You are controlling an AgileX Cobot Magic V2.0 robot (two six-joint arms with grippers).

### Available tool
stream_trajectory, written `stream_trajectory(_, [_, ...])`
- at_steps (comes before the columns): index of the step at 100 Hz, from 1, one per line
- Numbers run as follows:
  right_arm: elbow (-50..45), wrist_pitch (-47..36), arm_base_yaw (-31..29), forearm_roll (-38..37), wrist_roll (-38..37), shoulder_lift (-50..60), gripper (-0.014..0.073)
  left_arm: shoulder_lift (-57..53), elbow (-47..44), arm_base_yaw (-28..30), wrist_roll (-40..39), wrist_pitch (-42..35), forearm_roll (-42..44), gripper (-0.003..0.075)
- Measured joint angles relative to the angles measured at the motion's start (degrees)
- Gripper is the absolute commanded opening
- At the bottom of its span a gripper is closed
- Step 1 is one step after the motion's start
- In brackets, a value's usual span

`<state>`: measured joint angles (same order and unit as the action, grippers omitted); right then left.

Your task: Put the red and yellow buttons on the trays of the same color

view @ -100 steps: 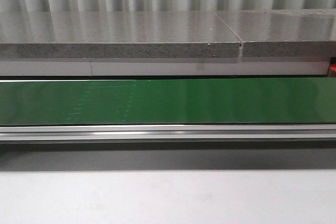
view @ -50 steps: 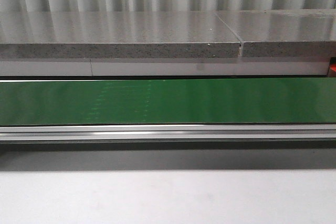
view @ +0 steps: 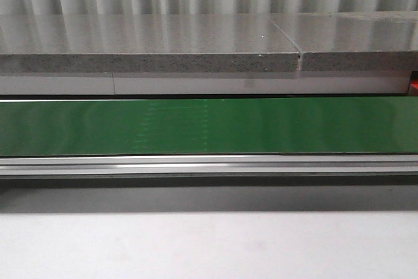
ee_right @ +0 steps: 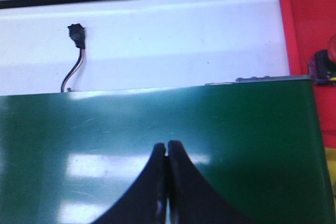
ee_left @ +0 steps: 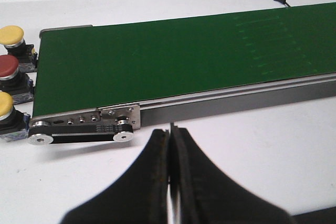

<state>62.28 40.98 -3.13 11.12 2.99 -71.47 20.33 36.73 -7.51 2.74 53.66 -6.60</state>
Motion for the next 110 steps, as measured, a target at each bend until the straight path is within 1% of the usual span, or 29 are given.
stream_trajectory(16, [-0.94,-1.55,3.92,0.00,3.77,2.51,-0.0069,0.00,0.00,0.00,0.00,0.00,0.00,-0.0020])
stream_trajectory(33, [-5.57,-6.24,6.64,0.00,4.50,7.49,-0.0069,0.00,0.00,0.00,0.00,0.00,0.00,-0.0020])
stream_trajectory(46, [-10.37,-10.36,6.87,0.00,4.63,12.73,-0.0069,0.00,0.00,0.00,0.00,0.00,0.00,-0.0020])
stream_trajectory(74, [-19.29,-15.67,6.87,-0.48,4.77,23.31,-0.0069,0.00,0.00,0.00,0.00,0.00,0.00,-0.0020])
stream_trajectory(110, [-26.85,-18.30,6.87,-1.65,4.90,32.19,-0.0067,0.00,0.00,0.00,0.00,0.00,0.00,-0.0020])
